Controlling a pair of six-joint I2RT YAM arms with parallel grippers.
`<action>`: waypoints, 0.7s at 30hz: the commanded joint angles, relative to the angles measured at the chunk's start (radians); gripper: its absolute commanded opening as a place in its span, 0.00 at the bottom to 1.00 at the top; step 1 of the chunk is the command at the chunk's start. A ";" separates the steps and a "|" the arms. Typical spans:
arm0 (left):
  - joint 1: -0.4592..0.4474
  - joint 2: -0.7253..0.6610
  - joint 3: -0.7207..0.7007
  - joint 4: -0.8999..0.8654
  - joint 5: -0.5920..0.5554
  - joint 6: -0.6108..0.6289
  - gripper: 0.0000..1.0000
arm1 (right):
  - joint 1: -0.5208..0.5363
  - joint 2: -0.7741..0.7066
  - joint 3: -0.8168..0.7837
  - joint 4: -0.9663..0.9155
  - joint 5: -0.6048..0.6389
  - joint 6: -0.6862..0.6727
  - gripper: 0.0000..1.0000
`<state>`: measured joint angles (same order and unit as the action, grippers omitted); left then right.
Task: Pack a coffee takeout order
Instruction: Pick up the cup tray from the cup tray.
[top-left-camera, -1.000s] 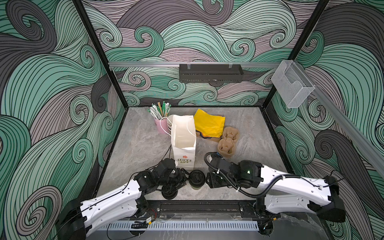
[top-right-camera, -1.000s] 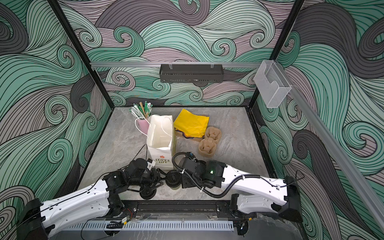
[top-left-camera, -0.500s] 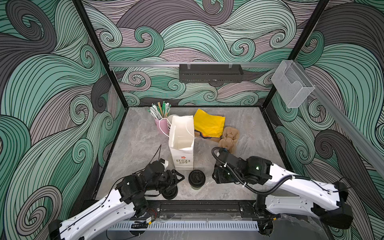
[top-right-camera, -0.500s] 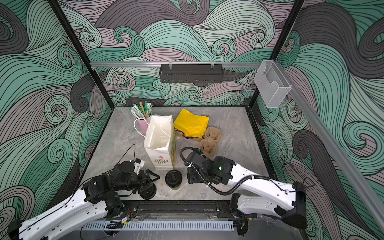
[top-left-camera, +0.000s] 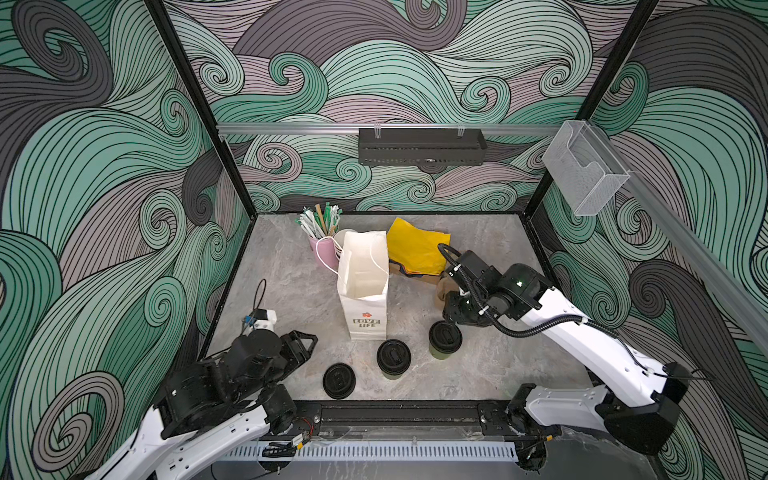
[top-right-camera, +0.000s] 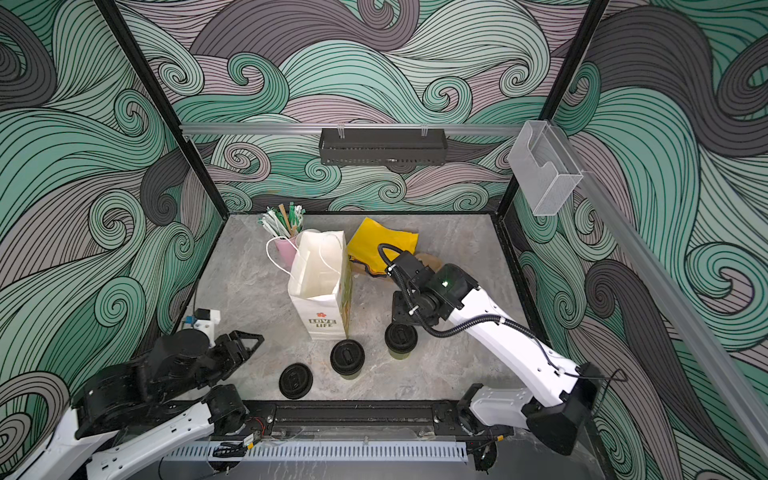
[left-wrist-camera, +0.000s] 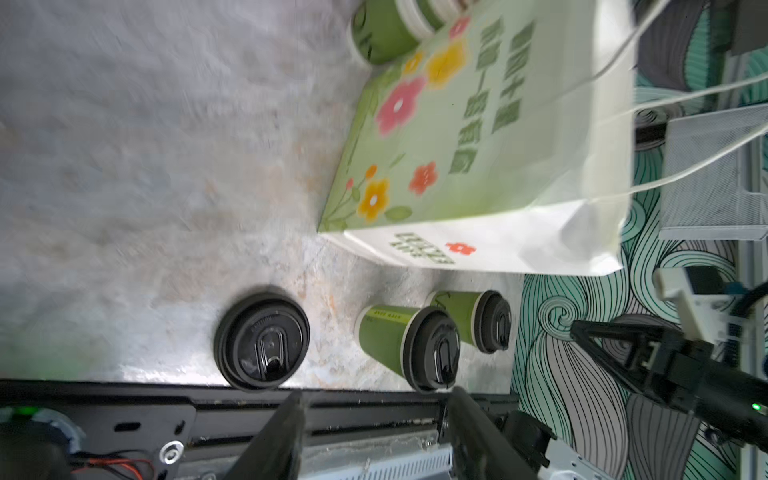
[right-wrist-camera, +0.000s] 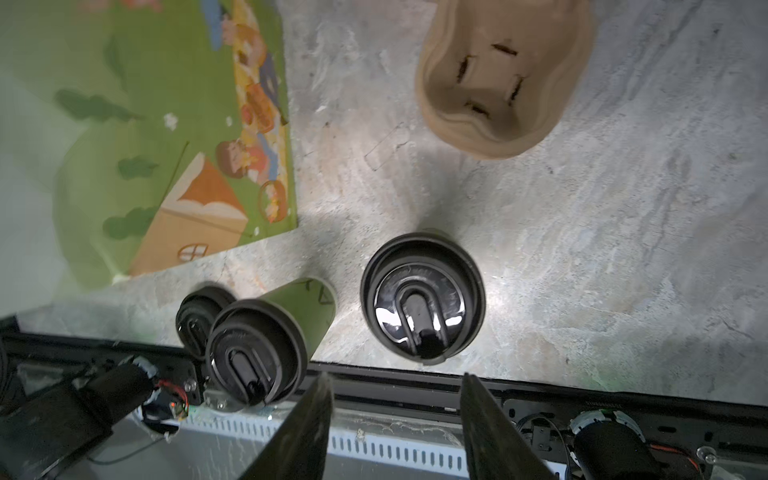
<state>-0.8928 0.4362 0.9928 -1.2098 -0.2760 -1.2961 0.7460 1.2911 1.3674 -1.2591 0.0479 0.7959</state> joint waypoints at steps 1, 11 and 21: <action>-0.003 0.091 0.149 -0.128 -0.256 0.145 0.60 | -0.074 0.045 0.032 -0.076 0.027 -0.007 0.53; 0.013 0.358 0.438 -0.011 -0.383 0.476 0.77 | -0.248 0.265 0.150 -0.073 0.061 -0.094 0.59; 0.382 0.574 0.516 0.148 0.057 0.547 0.80 | -0.352 0.475 0.302 -0.073 -0.002 -0.204 0.60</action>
<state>-0.5697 0.9695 1.4780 -1.1160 -0.3820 -0.7952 0.4118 1.7416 1.6333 -1.3029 0.0597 0.6262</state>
